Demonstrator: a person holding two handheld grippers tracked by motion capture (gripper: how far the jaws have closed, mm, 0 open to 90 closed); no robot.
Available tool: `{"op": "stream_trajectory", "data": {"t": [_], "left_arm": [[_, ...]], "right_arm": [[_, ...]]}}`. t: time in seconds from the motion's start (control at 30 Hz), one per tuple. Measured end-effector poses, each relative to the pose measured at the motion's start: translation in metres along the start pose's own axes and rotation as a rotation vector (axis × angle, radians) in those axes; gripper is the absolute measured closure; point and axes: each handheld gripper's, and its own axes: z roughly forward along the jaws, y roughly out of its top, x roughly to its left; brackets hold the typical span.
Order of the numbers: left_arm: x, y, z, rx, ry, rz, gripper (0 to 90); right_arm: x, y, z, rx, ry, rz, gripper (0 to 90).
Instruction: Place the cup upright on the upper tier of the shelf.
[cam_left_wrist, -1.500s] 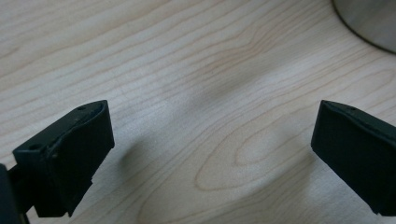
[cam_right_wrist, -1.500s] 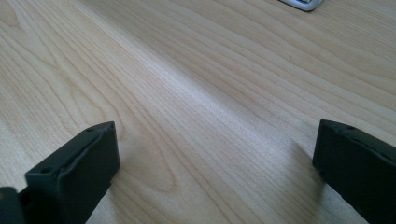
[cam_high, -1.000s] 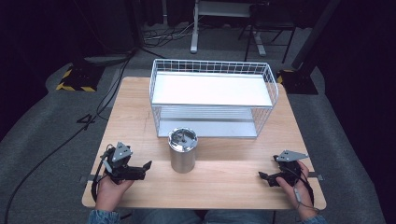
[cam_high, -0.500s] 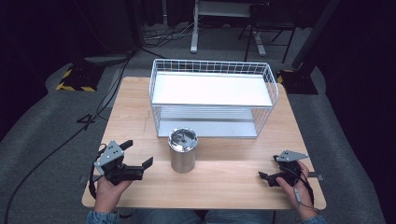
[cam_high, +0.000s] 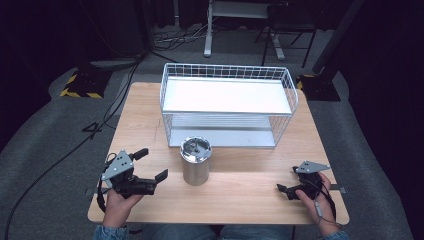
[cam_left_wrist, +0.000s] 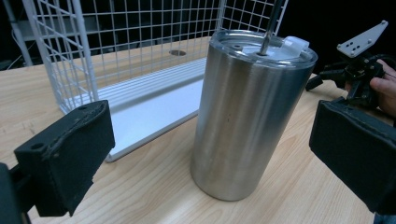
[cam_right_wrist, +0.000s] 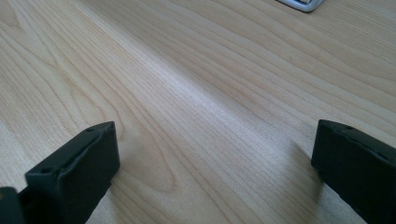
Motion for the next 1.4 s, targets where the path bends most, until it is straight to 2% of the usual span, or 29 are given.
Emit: {"op": "stream_trajectory", "data": {"t": [0.4, 0.63, 0.9, 1.07, 1.4], "left_arm": [[-0.008, 0.007, 0.025, 0.023, -0.045, 0.024, 0.6], [-0.013, 0.013, 0.041, 0.021, -0.095, 0.041, 0.7], [-0.018, 0.014, 0.059, 0.043, -0.127, 0.051, 0.7], [-0.022, 0.015, 0.072, 0.061, -0.138, 0.073, 0.7], [-0.025, 0.013, 0.094, 0.071, -0.129, 0.079, 0.6]], "right_arm": [[0.0, 0.0, 0.0, 0.0, -0.004, 0.008, 2.3], [0.0, 0.0, 0.0, 0.001, -0.002, 0.009, 2.4], [0.0, 0.0, 0.0, -0.001, -0.004, 0.009, 2.4], [0.0, 0.0, 0.0, -0.001, -0.003, 0.009, 2.4], [0.0, 0.0, 0.0, -0.001, -0.002, 0.01, 2.5]]}}
